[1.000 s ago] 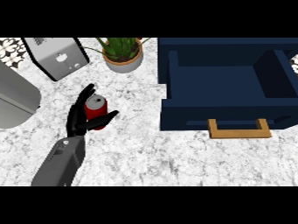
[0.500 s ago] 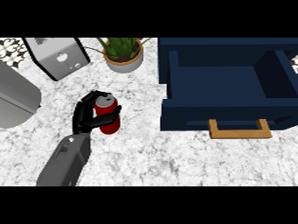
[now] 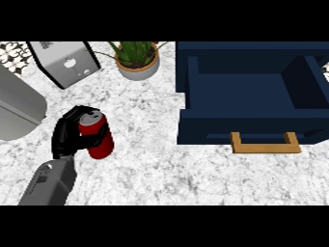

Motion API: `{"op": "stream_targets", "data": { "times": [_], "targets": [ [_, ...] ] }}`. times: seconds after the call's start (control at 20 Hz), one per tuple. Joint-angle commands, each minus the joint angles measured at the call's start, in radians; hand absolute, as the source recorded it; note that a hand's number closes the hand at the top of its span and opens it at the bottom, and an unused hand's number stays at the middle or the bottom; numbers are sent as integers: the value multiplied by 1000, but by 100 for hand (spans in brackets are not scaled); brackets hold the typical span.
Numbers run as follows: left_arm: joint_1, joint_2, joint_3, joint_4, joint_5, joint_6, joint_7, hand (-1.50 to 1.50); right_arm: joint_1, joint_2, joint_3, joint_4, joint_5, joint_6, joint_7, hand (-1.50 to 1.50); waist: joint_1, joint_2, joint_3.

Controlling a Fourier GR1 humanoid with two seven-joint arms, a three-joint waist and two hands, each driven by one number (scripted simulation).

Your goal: Pick up the can, place it into the drawer and close the drawer

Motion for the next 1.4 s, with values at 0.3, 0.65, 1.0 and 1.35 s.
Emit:
{"op": "stream_targets", "data": {
  "times": [0.3,0.65,1.0,1.35],
  "targets": [
    [126,-17,-131,-453,-16,13,266,150,51,11,38,14,37,-21,-73,-150,4,-2,1],
    [-83,-97,-209,-489,-119,157,378,150,29,-39,-59,-25,-63,24,8,-150,-7,0,0],
    [-203,-109,-254,-580,-139,184,611,150,-27,-39,-54,-44,-60,-18,64,-150,-3,1,0],
    [-419,-121,-335,-436,-157,313,622,150,74,10,0,-43,-18,-5,-32,-150,-16,2,0]
  ]
}}
